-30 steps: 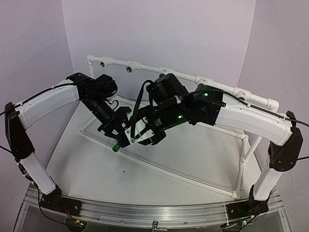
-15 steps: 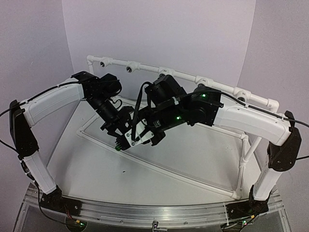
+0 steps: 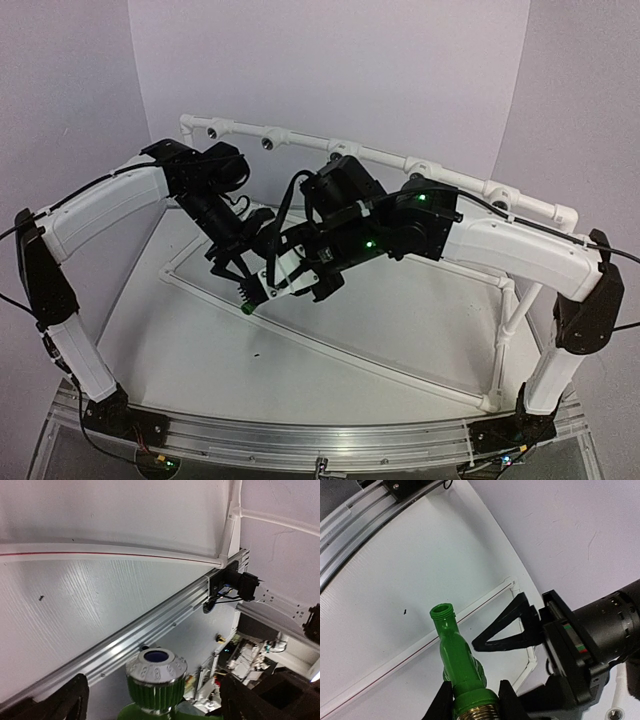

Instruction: Install the water faucets

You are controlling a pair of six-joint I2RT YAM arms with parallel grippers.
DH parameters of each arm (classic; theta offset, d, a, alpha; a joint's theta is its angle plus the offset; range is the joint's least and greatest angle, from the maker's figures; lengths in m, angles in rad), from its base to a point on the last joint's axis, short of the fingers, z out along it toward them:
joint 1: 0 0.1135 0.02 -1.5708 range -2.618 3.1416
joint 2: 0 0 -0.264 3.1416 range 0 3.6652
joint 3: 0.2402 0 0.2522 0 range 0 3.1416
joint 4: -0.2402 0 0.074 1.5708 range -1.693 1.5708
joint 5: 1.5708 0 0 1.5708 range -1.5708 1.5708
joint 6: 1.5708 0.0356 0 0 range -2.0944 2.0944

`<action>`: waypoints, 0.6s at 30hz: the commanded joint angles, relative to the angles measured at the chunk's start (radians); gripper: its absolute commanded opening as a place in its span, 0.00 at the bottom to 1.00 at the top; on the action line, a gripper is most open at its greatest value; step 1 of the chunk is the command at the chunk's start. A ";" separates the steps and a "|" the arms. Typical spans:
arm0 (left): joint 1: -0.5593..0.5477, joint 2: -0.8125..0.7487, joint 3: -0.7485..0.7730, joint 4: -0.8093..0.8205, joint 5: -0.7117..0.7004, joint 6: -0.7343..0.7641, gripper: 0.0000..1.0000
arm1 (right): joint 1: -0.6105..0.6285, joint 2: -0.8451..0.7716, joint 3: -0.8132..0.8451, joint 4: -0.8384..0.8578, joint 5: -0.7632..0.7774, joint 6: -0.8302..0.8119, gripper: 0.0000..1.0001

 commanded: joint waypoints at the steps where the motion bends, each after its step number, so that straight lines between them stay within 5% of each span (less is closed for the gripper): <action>1: 0.041 -0.129 0.063 0.021 -0.154 0.026 1.00 | -0.017 -0.030 0.032 0.000 -0.023 0.152 0.00; 6: 0.175 -0.286 0.017 0.145 -0.255 0.020 1.00 | -0.048 -0.049 0.054 0.002 -0.091 0.330 0.00; 12: 0.199 -0.658 -0.290 0.603 -0.413 0.029 1.00 | -0.110 -0.029 0.180 0.007 -0.239 0.627 0.00; 18: 0.199 -0.653 -0.281 0.599 -0.120 0.160 0.96 | -0.194 0.043 0.377 0.031 -0.402 0.958 0.00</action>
